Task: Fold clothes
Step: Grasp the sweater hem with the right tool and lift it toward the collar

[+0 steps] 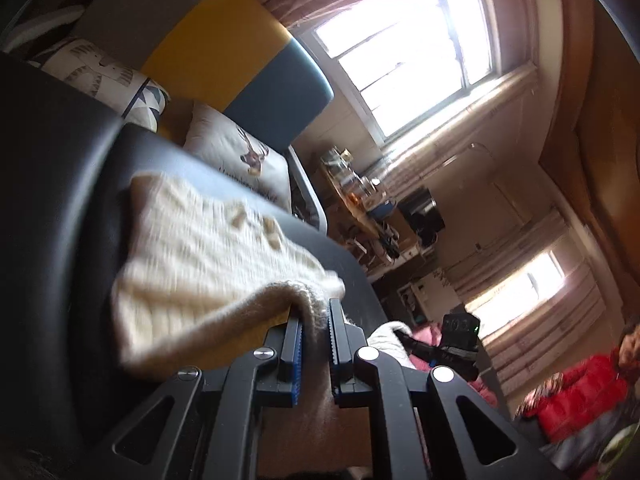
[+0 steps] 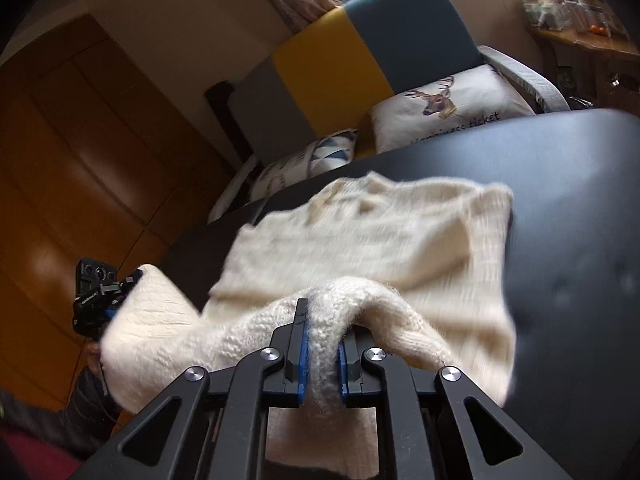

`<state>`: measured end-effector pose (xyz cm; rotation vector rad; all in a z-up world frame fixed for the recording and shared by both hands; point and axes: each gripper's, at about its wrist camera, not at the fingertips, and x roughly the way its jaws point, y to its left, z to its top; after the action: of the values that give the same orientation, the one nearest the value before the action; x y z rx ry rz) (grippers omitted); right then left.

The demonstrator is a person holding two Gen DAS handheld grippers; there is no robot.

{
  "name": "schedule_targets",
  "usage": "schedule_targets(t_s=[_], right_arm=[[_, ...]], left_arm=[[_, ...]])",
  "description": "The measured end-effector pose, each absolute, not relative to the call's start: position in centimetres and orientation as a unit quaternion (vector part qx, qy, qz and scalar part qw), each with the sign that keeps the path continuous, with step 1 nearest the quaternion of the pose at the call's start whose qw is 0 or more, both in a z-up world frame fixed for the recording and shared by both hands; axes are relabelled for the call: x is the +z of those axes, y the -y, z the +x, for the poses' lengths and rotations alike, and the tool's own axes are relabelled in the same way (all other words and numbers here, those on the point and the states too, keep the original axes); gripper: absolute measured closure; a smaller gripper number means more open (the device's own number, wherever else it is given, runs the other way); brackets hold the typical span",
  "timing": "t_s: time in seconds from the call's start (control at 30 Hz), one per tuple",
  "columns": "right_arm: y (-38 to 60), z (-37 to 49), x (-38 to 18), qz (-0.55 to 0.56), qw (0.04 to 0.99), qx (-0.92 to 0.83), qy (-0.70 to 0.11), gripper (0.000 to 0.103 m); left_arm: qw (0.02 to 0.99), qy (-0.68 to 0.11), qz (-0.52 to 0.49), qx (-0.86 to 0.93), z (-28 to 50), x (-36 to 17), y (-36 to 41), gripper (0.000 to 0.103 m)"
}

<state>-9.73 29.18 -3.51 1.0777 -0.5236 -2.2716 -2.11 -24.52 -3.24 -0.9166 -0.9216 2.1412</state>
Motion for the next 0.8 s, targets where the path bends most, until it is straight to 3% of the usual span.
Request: schedule_targets(t_s=[0.27, 0.37, 0.6, 0.7, 0.8], right_arm=[[-28.9, -20.1, -10.4, 0.484, 0.238, -0.818, 0.201, 0.091], [-29.5, -18.0, -11.1, 0.482, 0.252, -0.813, 0.208, 0.091], [-30.3, -10.9, -10.6, 0.482, 0.269, -0.798, 0.241, 0.093], [-30.8, -9.3, -9.5, 0.475, 0.267, -0.797, 0.262, 0.082], [-31.6, -7.6, -8.1, 0.461, 0.27, -0.798, 0.278, 0.051]], left_arm=[[0.244, 0.364, -0.424, 0.793, -10.6, -10.5, 24.8, 0.094], [0.215, 0.362, -0.459, 0.782, -13.1, -13.8, 24.9, 0.095], [0.212, 0.353, -0.475, 0.778, -6.4, -13.3, 25.4, 0.094], [0.222, 0.357, -0.472, 0.775, -4.6, -12.0, 25.0, 0.093], [0.228, 0.384, -0.46, 0.767, -3.4, -11.0, 25.7, 0.082]])
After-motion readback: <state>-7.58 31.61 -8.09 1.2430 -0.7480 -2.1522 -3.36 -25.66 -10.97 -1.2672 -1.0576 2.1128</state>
